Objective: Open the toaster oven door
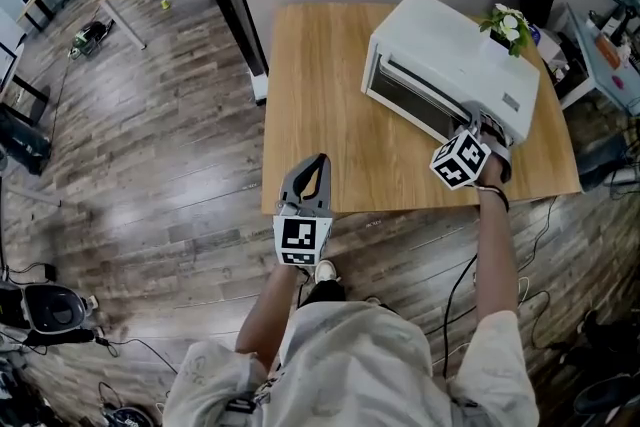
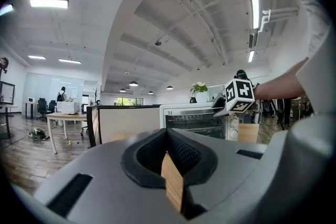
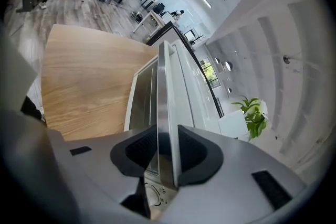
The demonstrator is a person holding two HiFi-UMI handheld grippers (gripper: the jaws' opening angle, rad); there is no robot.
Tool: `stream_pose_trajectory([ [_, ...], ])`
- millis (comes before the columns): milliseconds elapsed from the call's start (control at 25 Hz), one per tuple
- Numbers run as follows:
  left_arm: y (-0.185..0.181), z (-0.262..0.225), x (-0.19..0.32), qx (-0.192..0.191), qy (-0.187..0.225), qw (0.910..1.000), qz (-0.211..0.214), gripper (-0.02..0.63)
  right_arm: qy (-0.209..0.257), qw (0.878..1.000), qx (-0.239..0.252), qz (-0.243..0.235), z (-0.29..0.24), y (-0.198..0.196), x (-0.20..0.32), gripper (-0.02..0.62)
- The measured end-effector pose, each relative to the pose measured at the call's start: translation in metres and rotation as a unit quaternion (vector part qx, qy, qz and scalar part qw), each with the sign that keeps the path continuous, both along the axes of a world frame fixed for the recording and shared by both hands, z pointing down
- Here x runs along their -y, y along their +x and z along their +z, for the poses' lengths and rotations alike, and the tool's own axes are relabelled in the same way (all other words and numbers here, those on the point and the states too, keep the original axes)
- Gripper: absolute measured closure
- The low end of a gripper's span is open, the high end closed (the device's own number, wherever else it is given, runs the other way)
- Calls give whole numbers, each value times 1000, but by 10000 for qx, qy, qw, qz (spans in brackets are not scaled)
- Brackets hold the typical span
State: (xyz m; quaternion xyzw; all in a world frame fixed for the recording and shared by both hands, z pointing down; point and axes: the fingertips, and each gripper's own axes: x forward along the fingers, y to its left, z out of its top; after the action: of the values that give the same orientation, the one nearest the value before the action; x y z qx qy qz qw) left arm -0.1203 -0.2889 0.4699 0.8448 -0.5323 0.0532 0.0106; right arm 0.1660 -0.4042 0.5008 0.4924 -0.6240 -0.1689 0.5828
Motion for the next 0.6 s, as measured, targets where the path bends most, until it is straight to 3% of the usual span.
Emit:
stream_pose_trajectory([
  [600, 5, -5, -4, 53, 32, 10000, 23, 592, -50, 9999, 37, -101, 2, -6, -6, 472],
])
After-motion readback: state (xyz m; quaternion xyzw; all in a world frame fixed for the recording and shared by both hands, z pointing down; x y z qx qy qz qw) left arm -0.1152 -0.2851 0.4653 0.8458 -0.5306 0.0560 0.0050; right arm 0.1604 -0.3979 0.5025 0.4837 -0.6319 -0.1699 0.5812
